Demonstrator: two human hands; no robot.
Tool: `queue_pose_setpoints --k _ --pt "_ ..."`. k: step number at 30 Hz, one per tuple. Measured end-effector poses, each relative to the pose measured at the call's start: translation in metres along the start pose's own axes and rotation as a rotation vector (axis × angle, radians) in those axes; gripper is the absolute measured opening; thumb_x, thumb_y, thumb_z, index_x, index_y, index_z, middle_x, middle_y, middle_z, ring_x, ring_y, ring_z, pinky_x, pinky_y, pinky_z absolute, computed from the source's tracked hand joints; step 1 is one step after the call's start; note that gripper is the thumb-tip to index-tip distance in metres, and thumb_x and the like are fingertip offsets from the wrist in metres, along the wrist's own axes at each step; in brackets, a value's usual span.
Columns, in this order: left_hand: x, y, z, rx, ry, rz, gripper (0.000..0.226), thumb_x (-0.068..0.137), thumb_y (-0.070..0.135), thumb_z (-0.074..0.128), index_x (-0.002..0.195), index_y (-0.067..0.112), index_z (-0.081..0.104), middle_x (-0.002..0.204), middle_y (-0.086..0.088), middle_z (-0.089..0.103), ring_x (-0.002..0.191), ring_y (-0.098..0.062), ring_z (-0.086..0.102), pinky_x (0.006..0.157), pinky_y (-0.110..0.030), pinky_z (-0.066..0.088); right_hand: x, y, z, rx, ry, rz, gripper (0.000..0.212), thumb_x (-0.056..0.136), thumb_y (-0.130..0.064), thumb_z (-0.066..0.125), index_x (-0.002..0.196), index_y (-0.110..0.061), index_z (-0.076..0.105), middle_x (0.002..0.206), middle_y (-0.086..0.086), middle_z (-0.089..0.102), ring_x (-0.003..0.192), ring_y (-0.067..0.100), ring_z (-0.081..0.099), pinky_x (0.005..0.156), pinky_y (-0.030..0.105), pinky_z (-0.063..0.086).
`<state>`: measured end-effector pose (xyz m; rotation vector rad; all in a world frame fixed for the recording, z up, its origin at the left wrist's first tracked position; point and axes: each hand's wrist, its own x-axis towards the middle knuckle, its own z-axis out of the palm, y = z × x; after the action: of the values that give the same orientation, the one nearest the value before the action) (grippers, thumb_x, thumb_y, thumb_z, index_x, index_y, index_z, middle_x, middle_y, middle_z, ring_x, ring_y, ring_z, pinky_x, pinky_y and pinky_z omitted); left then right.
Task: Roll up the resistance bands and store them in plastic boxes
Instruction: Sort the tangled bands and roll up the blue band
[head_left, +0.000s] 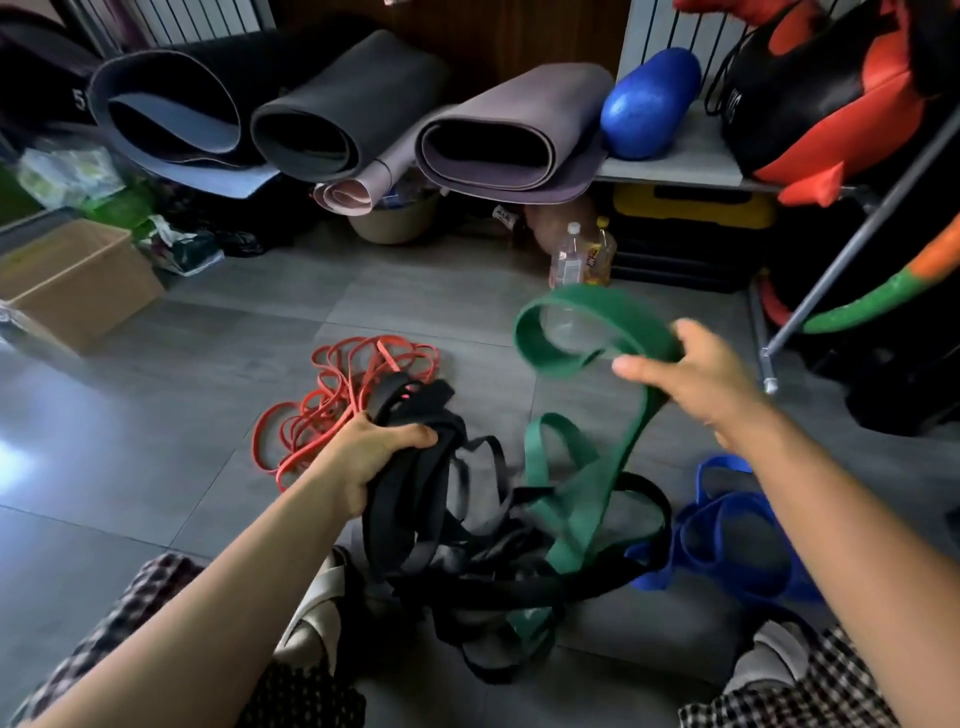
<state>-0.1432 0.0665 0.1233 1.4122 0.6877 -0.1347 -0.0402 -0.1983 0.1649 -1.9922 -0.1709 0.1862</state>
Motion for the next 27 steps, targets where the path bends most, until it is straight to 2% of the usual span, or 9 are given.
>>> queue_pose_setpoints --k 4,7,10,12,15,19,22,24,27 --pt "0.007 -0.016 -0.001 0.109 0.049 -0.009 0.024 0.071 -0.006 0.07 0.094 0.001 0.065 0.08 -0.02 0.069 0.06 -0.028 0.066 0.063 -0.037 0.056 0.006 -0.005 -0.03 0.095 0.231 -0.057 0.028 0.07 -0.027 0.077 0.085 -0.019 0.055 0.087 -0.001 0.061 0.082 0.016 0.058 0.074 0.031 0.045" --pt "0.013 -0.021 -0.004 0.151 0.102 0.023 0.042 0.067 -0.007 0.072 0.105 0.005 0.062 0.091 -0.022 0.068 0.072 -0.032 0.066 0.069 -0.041 0.056 0.004 0.002 -0.04 0.09 0.259 -0.027 0.039 0.071 -0.026 0.077 0.101 -0.009 0.059 0.099 0.004 0.065 0.093 0.02 0.061 0.082 0.035 0.047" --pt "0.019 -0.019 -0.007 0.214 0.158 0.068 0.064 0.052 0.007 0.081 0.112 0.014 0.06 0.095 -0.018 0.069 0.08 -0.033 0.068 0.074 -0.047 0.057 0.0 0.011 -0.045 0.057 0.274 0.047 0.031 0.073 -0.025 0.075 0.092 -0.014 0.054 0.092 0.001 0.062 0.087 0.018 0.058 0.079 0.034 0.046" --pt "0.022 -0.014 -0.003 0.253 0.207 0.11 0.068 0.045 0.016 0.083 0.109 0.01 0.059 0.095 -0.016 0.068 0.079 -0.031 0.068 0.071 -0.043 0.058 -0.005 0.013 -0.048 0.056 0.243 0.082 0.025 0.075 -0.025 0.074 0.08 -0.016 0.051 0.08 0.001 0.059 0.077 0.018 0.057 0.068 0.031 0.044" --pt "0.027 0.003 0.01 0.283 0.318 0.256 0.053 0.064 0.01 0.079 0.107 0.007 0.049 0.091 -0.006 0.063 0.081 -0.024 0.063 0.065 -0.032 0.051 -0.013 0.014 -0.052 0.058 0.186 0.101 0.022 0.079 -0.02 0.07 0.073 -0.013 0.051 0.071 0.002 0.056 0.064 0.014 0.053 0.057 0.026 0.039" --pt "0.042 0.029 0.031 0.185 0.288 0.461 0.052 0.071 0.014 0.078 0.105 0.013 0.039 0.093 0.005 0.053 0.087 -0.016 0.059 0.069 -0.027 0.049 -0.015 0.023 -0.059 0.054 0.182 0.123 0.032 0.075 -0.027 0.074 0.094 -0.008 0.056 0.093 0.008 0.064 0.086 0.021 0.061 0.075 0.034 0.049" --pt "0.062 0.03 0.034 0.292 0.277 0.422 0.079 0.07 0.021 0.081 0.129 0.007 0.03 0.115 -0.003 0.051 0.106 -0.021 0.054 0.083 -0.028 0.049 -0.014 0.028 -0.064 0.07 0.202 0.135 0.041 0.073 -0.032 0.075 0.102 -0.01 0.057 0.104 0.007 0.064 0.097 0.022 0.06 0.088 0.041 0.048" --pt "0.071 0.025 0.038 0.5 0.325 0.32 0.102 0.063 0.035 0.084 0.138 0.002 0.024 0.136 -0.017 0.041 0.122 -0.03 0.044 0.099 -0.041 0.042 -0.011 0.028 -0.062 0.099 0.208 0.119 0.043 0.072 -0.031 0.076 0.103 -0.009 0.056 0.104 0.007 0.064 0.095 0.021 0.06 0.08 0.036 0.048" --pt "0.061 0.008 0.058 0.763 -0.071 0.307 0.09 0.057 0.048 0.083 0.123 0.0 0.047 0.112 -0.016 0.059 0.097 -0.02 0.055 0.083 -0.038 0.047 -0.008 0.021 -0.05 0.173 0.19 0.089 0.031 0.073 -0.025 0.075 0.094 -0.013 0.056 0.094 0.005 0.064 0.082 0.016 0.058 0.063 0.026 0.039"
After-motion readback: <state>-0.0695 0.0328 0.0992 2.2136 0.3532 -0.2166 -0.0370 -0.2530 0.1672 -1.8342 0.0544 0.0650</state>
